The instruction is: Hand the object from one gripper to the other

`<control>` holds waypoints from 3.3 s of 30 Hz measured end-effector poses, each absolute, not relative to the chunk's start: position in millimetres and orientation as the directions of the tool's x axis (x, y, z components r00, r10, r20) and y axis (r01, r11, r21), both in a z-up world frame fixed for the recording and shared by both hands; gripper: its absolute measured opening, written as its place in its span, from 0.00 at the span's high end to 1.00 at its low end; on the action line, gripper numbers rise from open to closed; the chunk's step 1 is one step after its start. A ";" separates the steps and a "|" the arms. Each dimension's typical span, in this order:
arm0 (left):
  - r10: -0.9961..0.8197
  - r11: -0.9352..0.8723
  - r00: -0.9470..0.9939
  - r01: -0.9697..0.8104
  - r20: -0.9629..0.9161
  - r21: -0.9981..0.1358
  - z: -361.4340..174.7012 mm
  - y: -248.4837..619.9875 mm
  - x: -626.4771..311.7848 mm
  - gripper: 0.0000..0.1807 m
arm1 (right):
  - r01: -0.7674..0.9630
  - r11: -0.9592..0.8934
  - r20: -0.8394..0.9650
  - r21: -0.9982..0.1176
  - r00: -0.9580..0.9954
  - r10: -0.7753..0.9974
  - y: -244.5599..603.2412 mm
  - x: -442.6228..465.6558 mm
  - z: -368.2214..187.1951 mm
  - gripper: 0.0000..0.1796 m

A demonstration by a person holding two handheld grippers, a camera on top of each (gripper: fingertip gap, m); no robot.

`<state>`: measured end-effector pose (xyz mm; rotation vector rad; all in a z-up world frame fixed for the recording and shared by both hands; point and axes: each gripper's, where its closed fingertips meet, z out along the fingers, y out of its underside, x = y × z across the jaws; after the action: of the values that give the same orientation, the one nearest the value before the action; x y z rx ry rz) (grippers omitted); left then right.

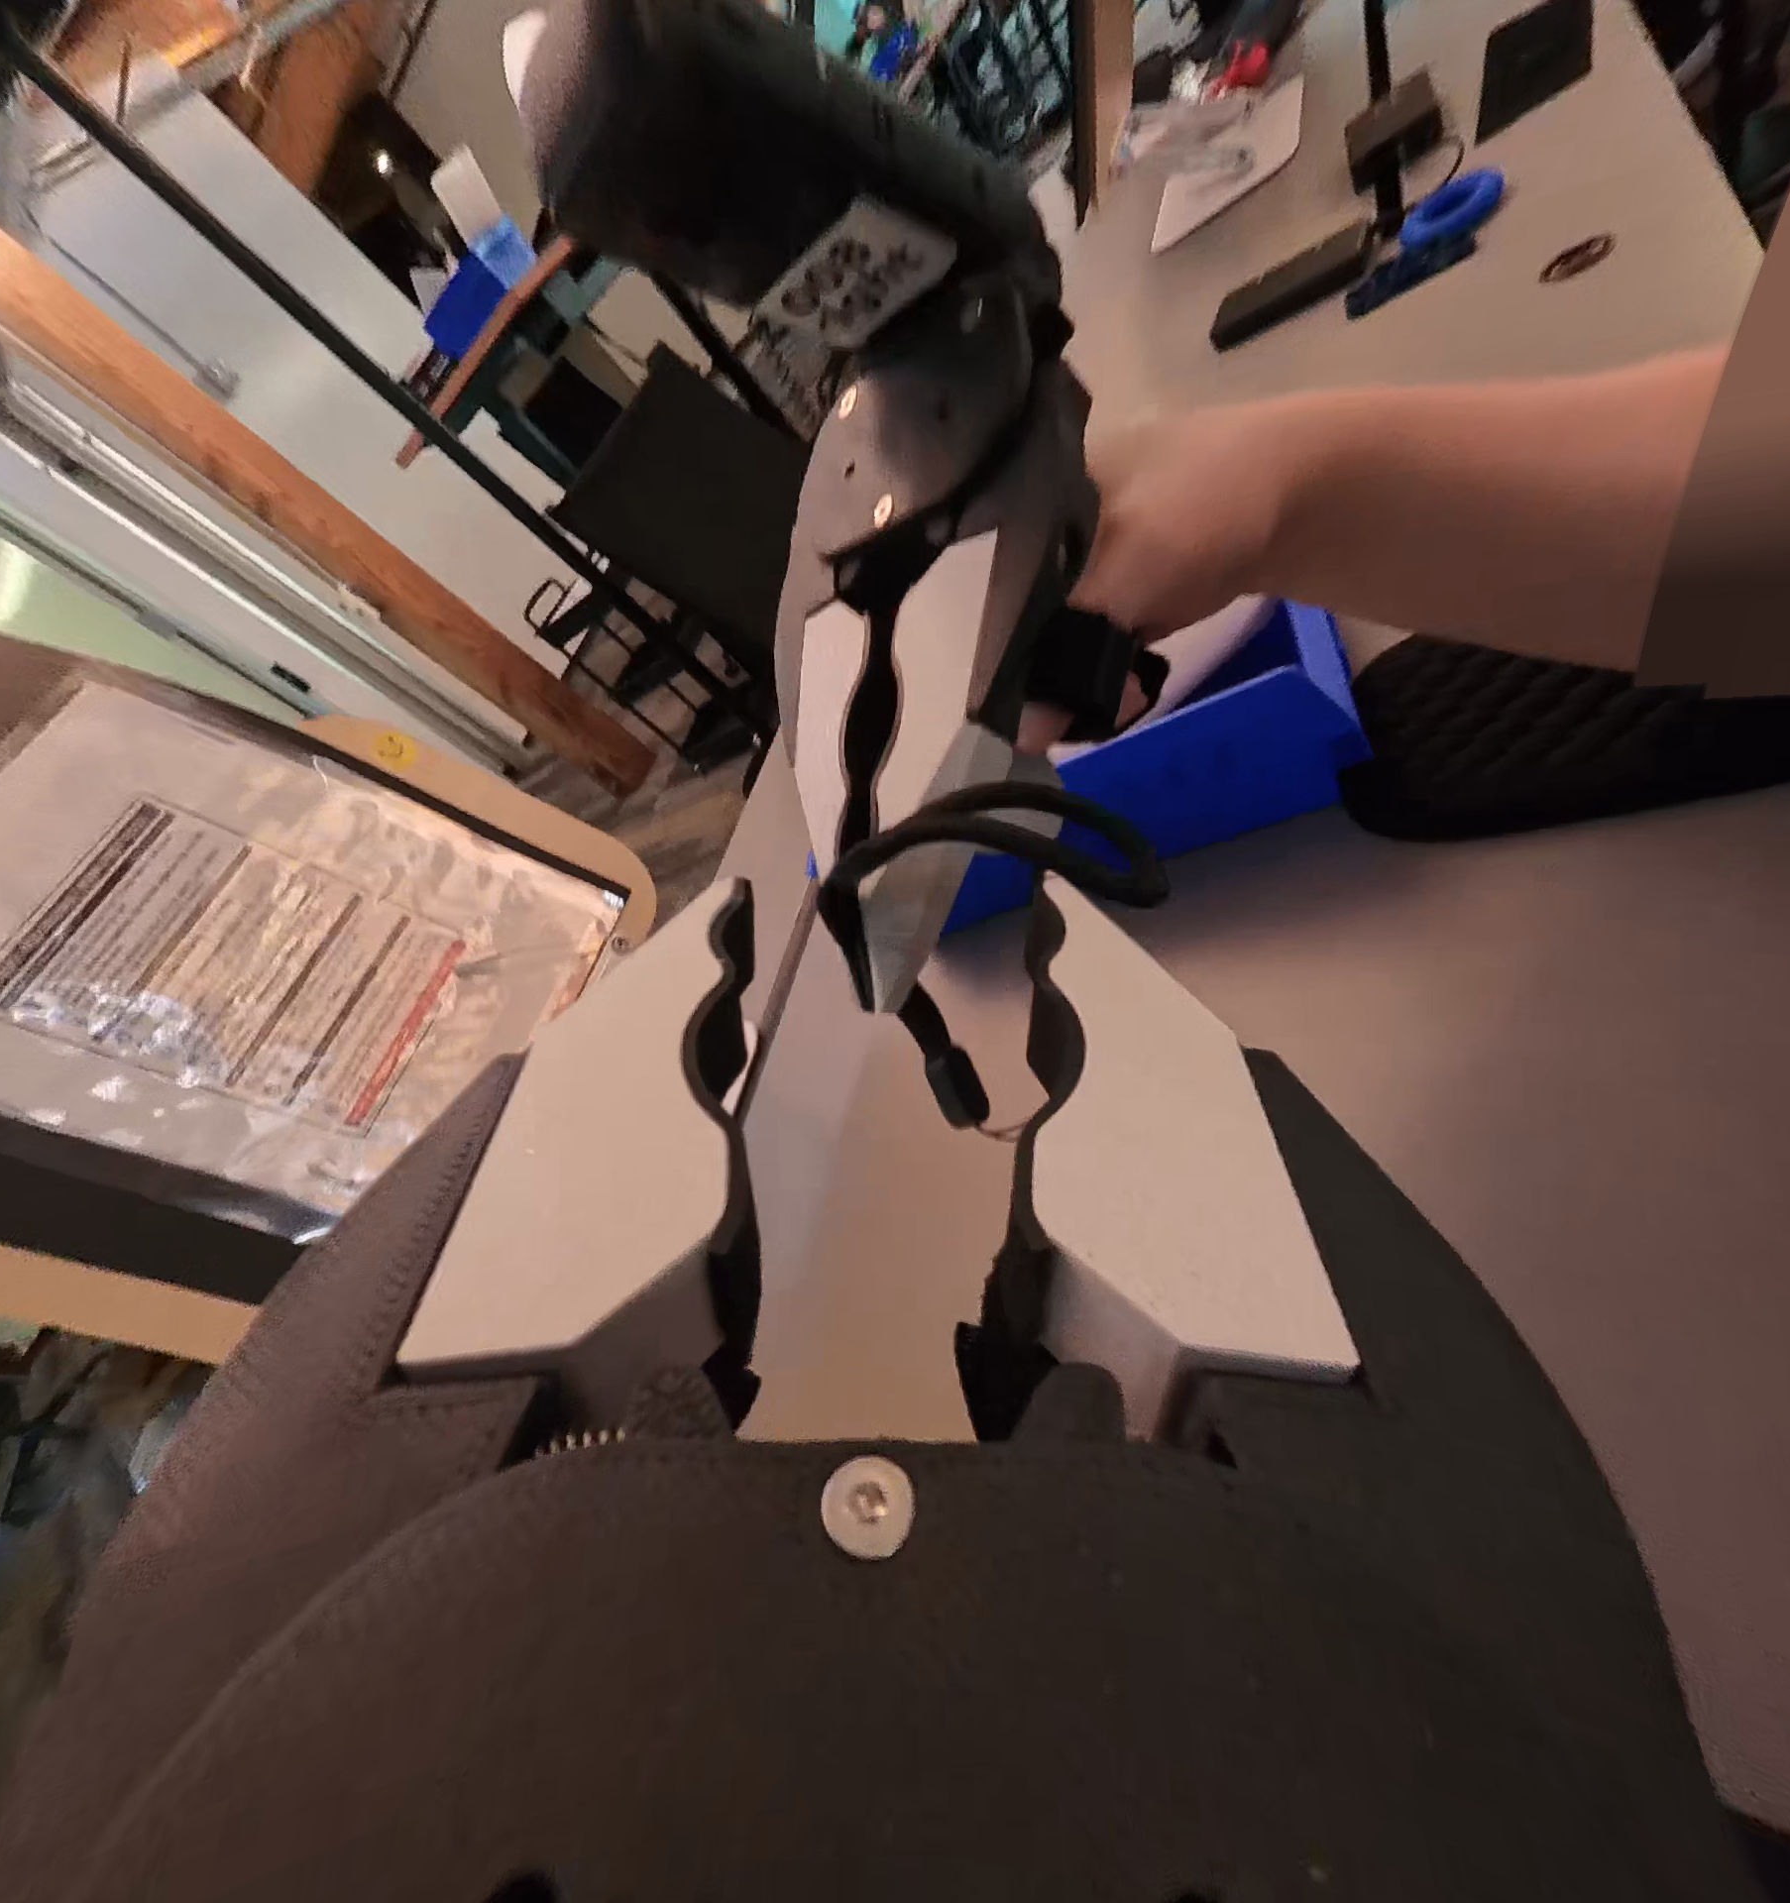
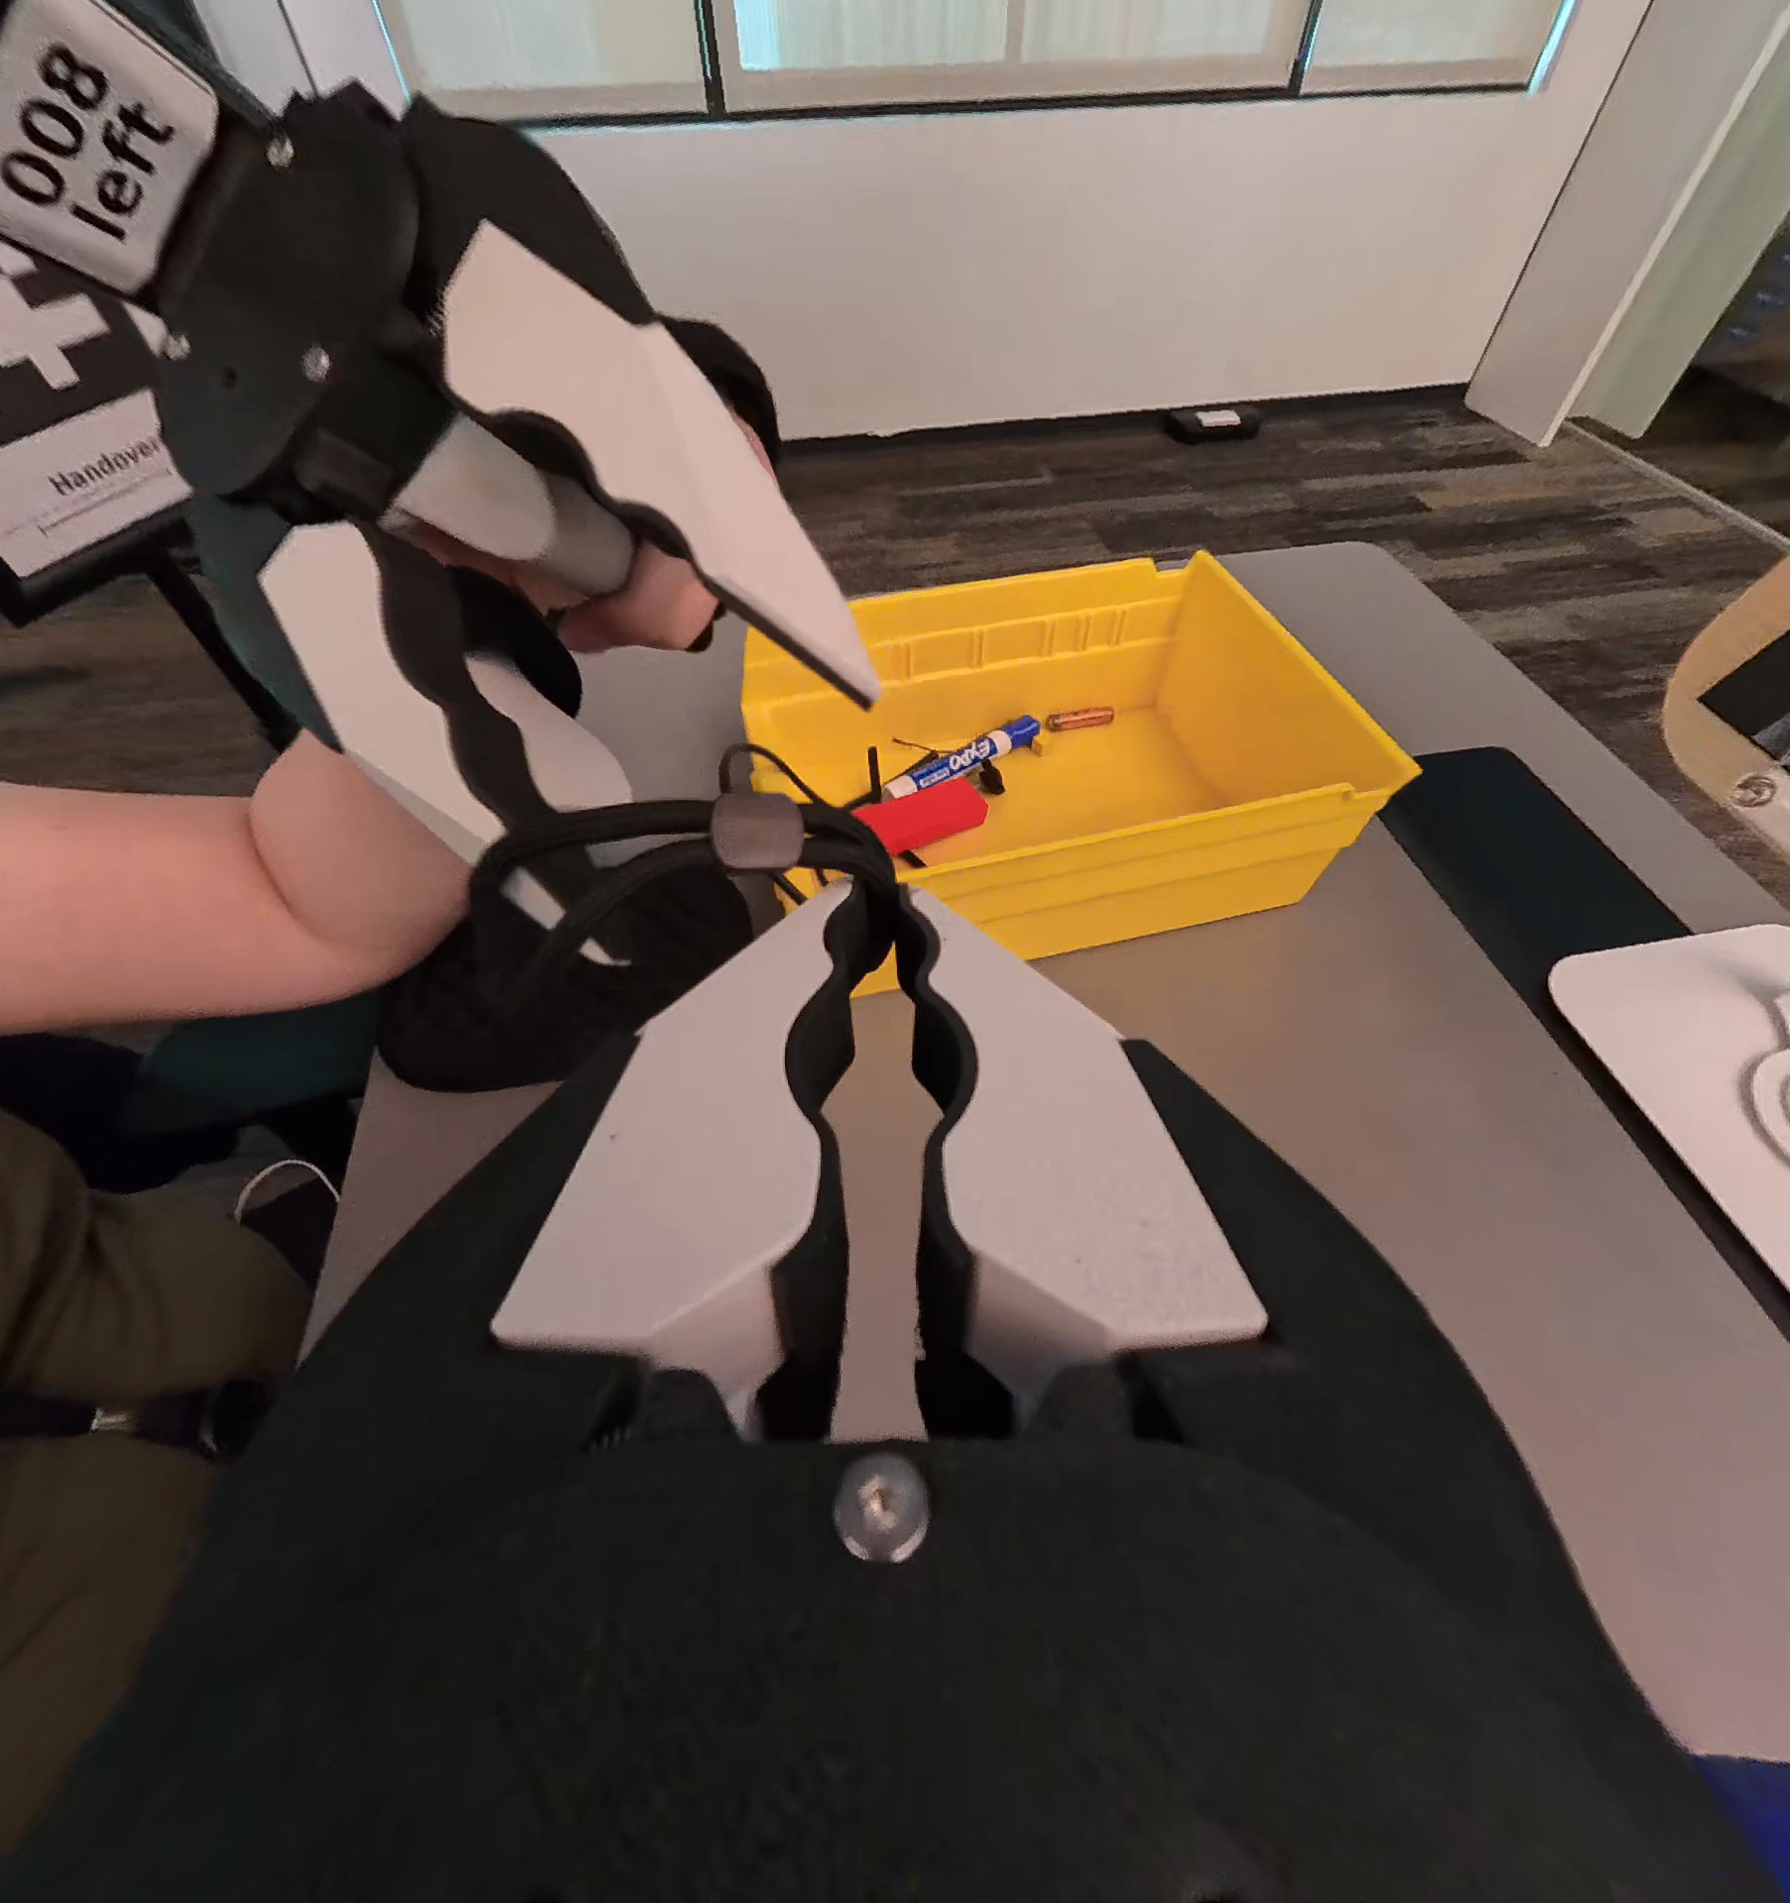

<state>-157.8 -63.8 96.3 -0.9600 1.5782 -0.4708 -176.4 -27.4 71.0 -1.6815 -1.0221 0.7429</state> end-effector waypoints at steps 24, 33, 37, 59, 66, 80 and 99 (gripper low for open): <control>-0.939 0.215 0.218 -0.229 -0.265 -0.950 122.4 -16.6 -178.4 0.98 | 0.485 0.403 0.623 -0.776 0.488 0.611 -22.8 -176.0 102.8 0.82; -0.958 -0.063 0.284 -0.321 -0.033 -0.945 88.3 8.7 -178.6 0.98 | 0.763 0.507 0.897 -0.401 0.441 0.047 -19.3 -171.2 130.7 0.84; -0.967 -0.020 0.244 -0.357 -0.072 -0.934 85.0 -3.9 -171.1 0.98 | 0.754 0.498 0.876 -0.428 0.482 0.024 -16.1 -167.5 133.7 0.92; -0.969 0.053 0.218 -0.278 -0.117 -0.959 107.4 -17.9 -170.9 0.64 | 0.113 0.413 0.298 -0.904 0.858 0.418 -9.8 -94.6 172.1 0.99; -0.948 0.037 0.314 -0.076 -0.059 -0.996 143.4 1.8 -195.7 0.72 | -0.829 -0.046 -0.628 -0.557 0.384 0.677 33.8 19.5 147.4 1.00; -0.626 0.629 0.365 -0.286 -0.689 -0.723 139.4 -24.2 -155.9 0.81 | -0.739 -0.521 -0.691 -0.427 -0.105 0.715 14.1 -81.6 149.0 1.00; -0.499 0.736 0.330 -0.327 -0.802 -0.592 137.6 -39.3 -150.3 1.00 | -0.478 -0.675 -0.697 -0.562 -0.166 0.697 -14.7 -165.2 129.9 0.99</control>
<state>-150.3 -39.3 137.6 -0.7880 1.2668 -0.1291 -165.2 -14.7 129.9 -1.3120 -0.2702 1.9227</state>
